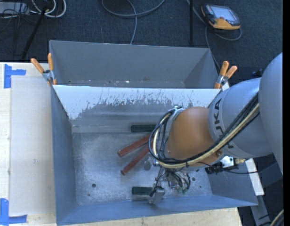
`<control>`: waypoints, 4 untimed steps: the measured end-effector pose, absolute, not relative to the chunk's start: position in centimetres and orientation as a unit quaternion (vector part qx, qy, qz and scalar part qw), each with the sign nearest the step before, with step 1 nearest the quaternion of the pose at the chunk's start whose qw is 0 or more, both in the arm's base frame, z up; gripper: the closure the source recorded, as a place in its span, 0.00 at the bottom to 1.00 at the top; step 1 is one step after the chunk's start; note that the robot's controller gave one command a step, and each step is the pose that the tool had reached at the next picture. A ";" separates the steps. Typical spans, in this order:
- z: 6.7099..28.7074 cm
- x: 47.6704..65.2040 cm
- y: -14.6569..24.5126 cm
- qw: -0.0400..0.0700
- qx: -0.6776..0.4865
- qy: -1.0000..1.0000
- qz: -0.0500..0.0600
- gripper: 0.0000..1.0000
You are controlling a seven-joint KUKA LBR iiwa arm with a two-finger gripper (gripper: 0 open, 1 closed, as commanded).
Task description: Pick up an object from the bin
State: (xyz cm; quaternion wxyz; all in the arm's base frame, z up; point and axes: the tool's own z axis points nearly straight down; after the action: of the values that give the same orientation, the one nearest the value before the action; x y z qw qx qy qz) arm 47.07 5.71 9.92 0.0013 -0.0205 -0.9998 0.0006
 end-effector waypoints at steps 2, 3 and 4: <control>7.0 47.6 5.8 -0.003 -0.061 -0.998 -0.001 0.00; 7.0 47.5 5.7 0.000 -0.061 -0.998 0.000 1.00; 7.5 47.5 5.7 0.001 -0.062 -0.998 0.000 1.00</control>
Offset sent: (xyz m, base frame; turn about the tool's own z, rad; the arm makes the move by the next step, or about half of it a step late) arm 0.0023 0.0007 -0.0292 0.0784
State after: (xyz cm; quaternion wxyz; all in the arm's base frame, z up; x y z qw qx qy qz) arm 47.47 5.73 7.55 0.0008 -0.0619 -0.9981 -0.0003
